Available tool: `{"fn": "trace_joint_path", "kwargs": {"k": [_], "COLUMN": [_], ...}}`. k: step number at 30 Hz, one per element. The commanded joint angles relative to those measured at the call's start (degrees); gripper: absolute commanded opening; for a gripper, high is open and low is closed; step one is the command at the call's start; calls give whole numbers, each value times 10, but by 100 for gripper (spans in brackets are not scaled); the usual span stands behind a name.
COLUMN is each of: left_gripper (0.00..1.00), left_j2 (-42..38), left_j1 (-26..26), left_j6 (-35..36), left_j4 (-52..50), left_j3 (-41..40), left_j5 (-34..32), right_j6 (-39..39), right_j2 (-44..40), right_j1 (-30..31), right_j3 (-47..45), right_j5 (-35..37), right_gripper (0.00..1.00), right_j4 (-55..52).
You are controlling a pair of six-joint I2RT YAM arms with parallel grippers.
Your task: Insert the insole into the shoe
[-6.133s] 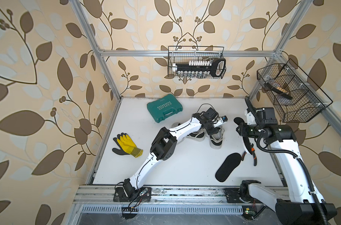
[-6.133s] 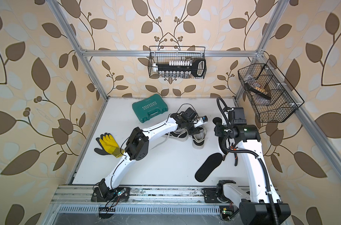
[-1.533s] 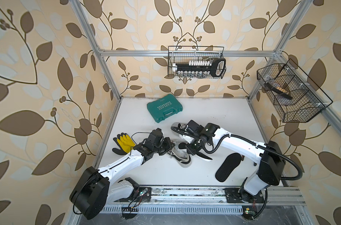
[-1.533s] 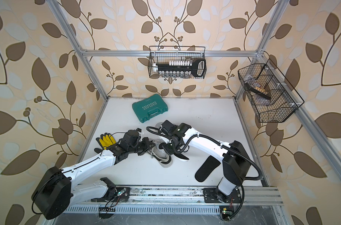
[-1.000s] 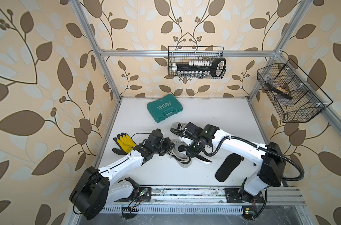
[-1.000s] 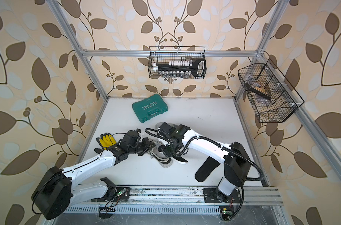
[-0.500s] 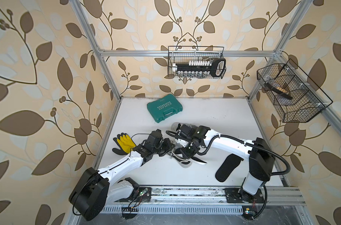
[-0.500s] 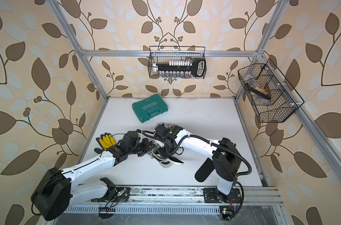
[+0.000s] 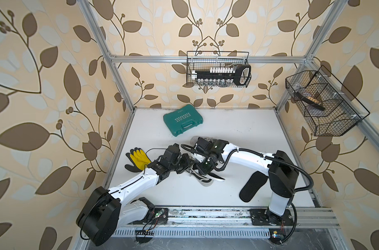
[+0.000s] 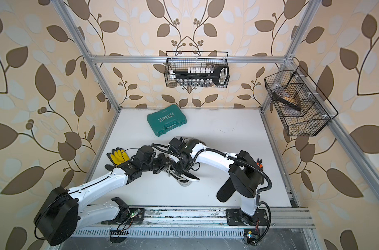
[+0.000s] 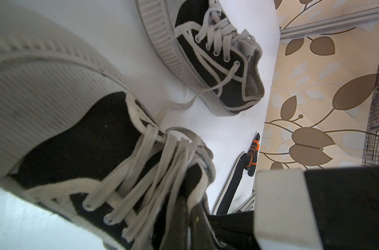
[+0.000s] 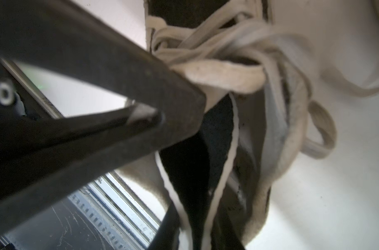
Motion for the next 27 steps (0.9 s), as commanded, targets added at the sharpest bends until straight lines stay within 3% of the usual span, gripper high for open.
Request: {"fn": "trace_joint_path", "kwargs": {"k": [1, 4, 9, 14, 24, 27], "left_gripper": [0, 0, 0, 0, 0, 0], "left_j2": [-2, -1, 5, 16, 20, 19], "left_j1": [3, 3, 3, 3, 3, 3], "left_j6": [-6, -11, -17, -35, -66, -60], "left_j4": [40, 46, 64, 101, 123, 105], "left_j3": [0, -7, -21, -47, -59, -54], "left_j5": [24, 23, 27, 34, 32, 29], "right_j6": [-12, -26, -63, -81, -70, -67], "right_j2": [-9, -6, 11, -15, 47, 33], "right_j1": [3, -8, -24, -36, -37, -34], "right_j3": [-19, -39, -14, -75, -21, -33], "right_j5": [-4, -9, -10, -29, -18, -9], "right_gripper": [22, 21, 22, 23, 23, 28], "right_j4": [34, 95, 105, 187, 197, 189]}}
